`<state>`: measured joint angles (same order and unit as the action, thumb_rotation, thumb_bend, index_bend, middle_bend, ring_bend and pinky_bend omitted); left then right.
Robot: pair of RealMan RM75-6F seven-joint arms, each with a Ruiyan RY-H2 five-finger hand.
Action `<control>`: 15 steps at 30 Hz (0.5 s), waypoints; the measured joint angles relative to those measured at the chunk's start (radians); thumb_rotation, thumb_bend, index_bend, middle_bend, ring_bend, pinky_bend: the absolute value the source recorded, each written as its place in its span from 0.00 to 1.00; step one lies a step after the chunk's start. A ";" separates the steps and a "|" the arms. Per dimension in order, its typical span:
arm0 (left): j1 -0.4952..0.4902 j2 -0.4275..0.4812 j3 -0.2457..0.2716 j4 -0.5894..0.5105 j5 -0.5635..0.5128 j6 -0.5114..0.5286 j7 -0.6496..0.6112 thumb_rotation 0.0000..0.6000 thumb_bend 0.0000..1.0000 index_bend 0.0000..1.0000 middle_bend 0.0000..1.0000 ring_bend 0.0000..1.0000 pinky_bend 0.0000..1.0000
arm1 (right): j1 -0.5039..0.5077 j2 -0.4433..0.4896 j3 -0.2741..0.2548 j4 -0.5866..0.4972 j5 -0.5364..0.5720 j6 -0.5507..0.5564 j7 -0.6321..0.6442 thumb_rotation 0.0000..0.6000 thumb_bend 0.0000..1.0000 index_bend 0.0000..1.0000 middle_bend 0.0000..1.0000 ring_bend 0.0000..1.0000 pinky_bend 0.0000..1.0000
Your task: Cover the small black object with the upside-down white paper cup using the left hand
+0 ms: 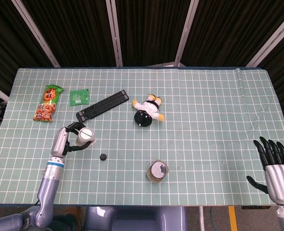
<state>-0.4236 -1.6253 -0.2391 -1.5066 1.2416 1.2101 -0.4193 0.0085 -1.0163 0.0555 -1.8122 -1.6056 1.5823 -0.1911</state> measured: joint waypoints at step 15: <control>-0.037 -0.137 0.046 0.153 0.058 -0.187 -0.260 1.00 0.22 0.47 0.44 0.37 0.43 | -0.006 0.015 0.004 0.009 0.012 0.012 0.046 1.00 0.00 0.00 0.00 0.00 0.00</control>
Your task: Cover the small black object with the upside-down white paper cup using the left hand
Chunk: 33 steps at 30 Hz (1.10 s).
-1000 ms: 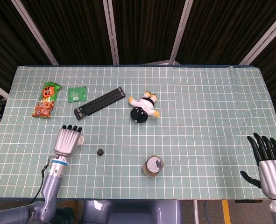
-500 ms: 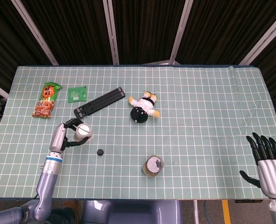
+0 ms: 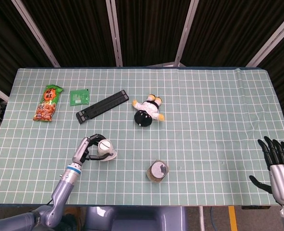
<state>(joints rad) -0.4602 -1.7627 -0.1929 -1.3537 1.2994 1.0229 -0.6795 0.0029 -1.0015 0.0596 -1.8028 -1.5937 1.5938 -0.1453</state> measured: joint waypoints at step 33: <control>0.052 0.110 0.073 -0.024 0.141 0.125 -0.016 1.00 0.22 0.00 0.00 0.00 0.00 | -0.004 0.007 -0.009 -0.012 -0.028 0.012 0.000 1.00 0.00 0.00 0.00 0.00 0.00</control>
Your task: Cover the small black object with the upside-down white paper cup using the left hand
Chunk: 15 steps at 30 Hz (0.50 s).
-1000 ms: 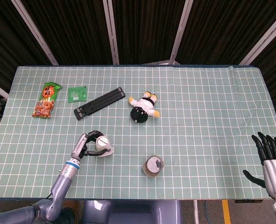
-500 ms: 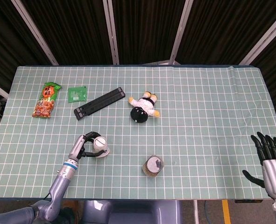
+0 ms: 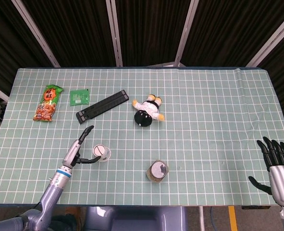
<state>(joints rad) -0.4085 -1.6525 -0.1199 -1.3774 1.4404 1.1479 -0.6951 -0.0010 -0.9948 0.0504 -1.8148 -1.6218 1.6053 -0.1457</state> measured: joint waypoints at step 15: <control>0.141 0.352 0.066 -0.304 0.095 0.244 0.715 1.00 0.06 0.00 0.00 0.00 0.00 | 0.002 0.012 -0.002 -0.019 -0.042 0.018 0.022 1.00 0.00 0.00 0.00 0.00 0.00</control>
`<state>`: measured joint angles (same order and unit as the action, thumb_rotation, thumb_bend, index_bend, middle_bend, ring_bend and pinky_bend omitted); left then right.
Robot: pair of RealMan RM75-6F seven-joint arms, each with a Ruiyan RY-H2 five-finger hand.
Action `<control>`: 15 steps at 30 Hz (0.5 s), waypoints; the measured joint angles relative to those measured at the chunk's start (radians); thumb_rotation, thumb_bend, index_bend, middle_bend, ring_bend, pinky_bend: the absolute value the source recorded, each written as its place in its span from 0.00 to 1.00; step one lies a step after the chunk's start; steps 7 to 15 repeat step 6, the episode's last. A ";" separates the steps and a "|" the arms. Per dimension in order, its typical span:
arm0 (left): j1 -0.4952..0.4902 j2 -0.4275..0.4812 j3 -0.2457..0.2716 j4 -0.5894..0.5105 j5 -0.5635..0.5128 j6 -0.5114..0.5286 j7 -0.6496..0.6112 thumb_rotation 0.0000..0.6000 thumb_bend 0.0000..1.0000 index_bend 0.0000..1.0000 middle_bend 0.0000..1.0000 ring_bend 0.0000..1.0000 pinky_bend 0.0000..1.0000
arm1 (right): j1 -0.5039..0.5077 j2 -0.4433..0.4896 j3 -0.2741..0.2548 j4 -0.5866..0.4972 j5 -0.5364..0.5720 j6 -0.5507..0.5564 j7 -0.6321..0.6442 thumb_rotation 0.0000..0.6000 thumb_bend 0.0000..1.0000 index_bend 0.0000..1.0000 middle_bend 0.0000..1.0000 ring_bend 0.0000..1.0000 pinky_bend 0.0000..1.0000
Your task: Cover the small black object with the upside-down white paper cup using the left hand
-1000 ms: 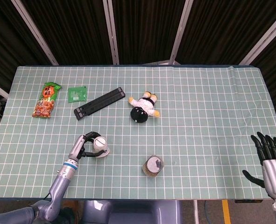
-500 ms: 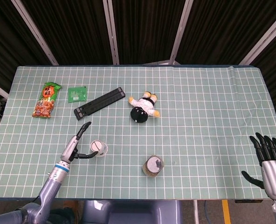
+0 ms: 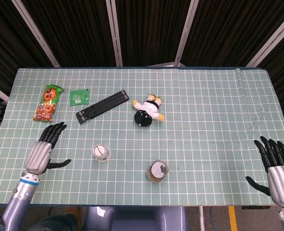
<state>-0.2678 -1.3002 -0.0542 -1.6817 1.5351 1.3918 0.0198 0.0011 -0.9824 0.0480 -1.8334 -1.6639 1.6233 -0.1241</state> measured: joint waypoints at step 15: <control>0.143 0.191 0.064 -0.147 0.003 0.151 0.207 1.00 0.06 0.00 0.00 0.00 0.00 | -0.001 0.003 -0.002 0.003 -0.007 0.004 0.005 1.00 0.00 0.00 0.00 0.00 0.00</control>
